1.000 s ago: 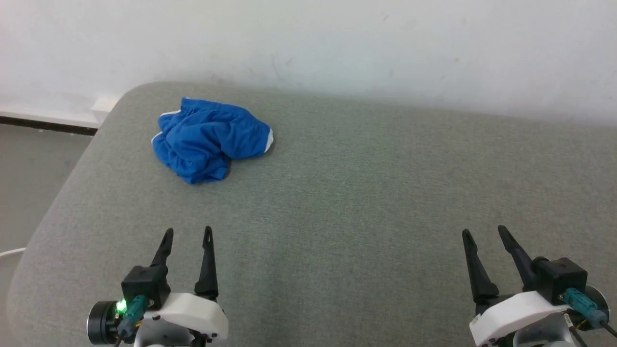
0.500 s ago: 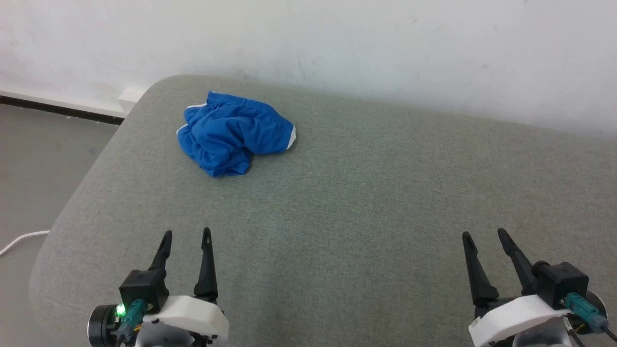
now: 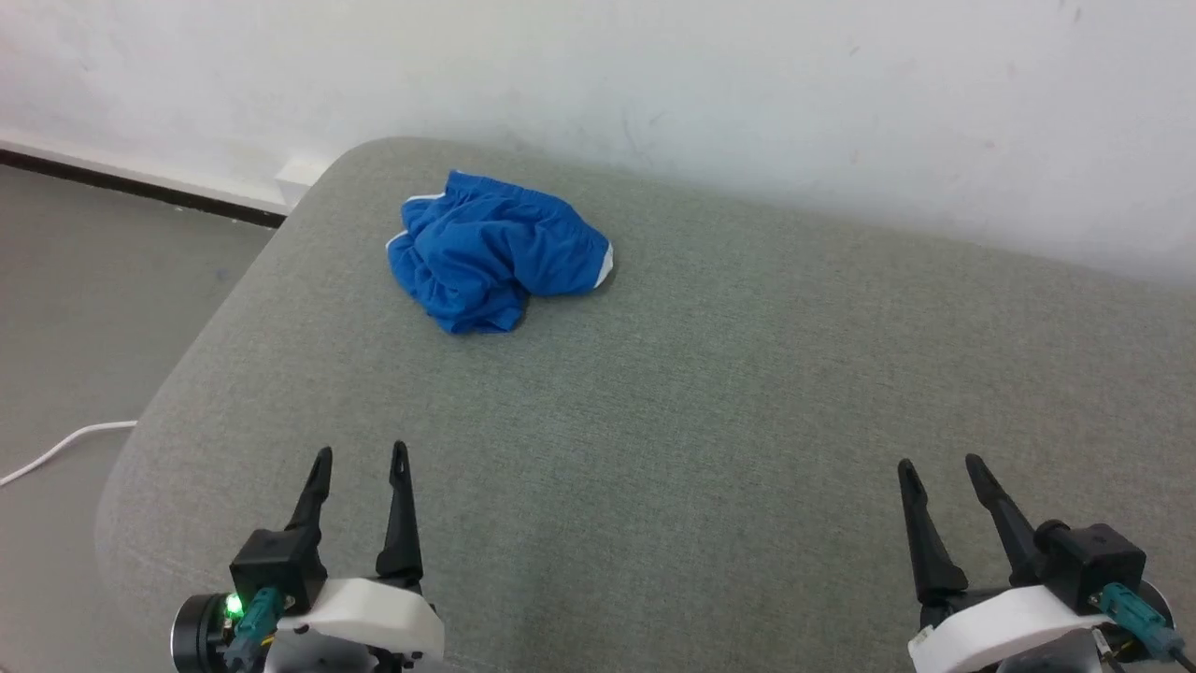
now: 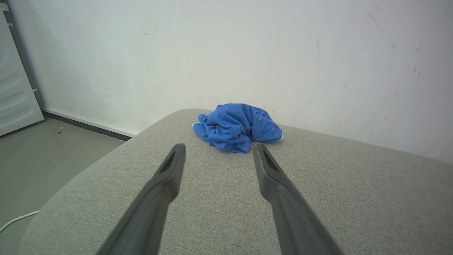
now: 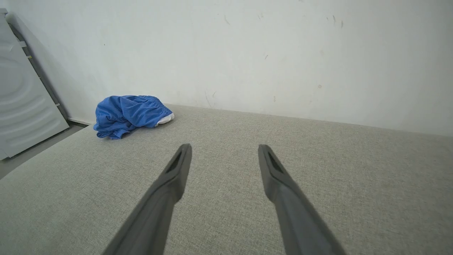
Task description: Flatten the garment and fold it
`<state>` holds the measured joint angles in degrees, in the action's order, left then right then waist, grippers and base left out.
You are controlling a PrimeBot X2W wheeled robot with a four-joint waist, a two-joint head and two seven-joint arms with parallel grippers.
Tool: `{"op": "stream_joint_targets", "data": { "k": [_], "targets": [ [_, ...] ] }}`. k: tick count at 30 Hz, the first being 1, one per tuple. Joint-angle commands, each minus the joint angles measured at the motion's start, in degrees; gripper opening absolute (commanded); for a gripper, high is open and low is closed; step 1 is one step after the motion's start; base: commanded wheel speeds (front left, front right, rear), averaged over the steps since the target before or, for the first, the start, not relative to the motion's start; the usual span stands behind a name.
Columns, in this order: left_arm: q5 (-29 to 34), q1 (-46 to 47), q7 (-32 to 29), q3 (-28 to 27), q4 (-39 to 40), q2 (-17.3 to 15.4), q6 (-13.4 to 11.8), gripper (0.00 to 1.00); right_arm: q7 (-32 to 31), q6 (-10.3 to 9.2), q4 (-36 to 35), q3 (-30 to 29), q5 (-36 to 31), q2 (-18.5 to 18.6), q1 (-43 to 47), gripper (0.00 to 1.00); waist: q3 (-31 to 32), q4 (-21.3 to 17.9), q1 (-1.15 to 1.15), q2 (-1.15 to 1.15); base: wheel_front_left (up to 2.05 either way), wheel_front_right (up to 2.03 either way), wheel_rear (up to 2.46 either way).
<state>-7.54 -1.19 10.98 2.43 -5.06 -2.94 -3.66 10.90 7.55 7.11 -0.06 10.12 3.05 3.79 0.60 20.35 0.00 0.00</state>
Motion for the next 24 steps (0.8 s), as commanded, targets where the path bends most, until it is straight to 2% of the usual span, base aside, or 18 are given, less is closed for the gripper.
{"op": "stream_joint_targets", "data": {
  "k": [1,24],
  "targets": [
    [-0.52,-0.89,0.56,0.2,-0.36,0.05,-0.6,1.0,0.64,-0.05,0.28,-0.08,0.52,-0.13,0.56,1.0,0.03,0.48,0.0,0.0,0.0,0.0,0.0],
    [-1.48,-1.41,3.31,0.52,-1.78,0.06,-1.08,1.0,3.39,-0.06,1.32,-0.4,0.66,-0.16,1.23,1.0,0.11,4.97,0.0,0.0,0.0,0.0,0.0]
  ]
}}
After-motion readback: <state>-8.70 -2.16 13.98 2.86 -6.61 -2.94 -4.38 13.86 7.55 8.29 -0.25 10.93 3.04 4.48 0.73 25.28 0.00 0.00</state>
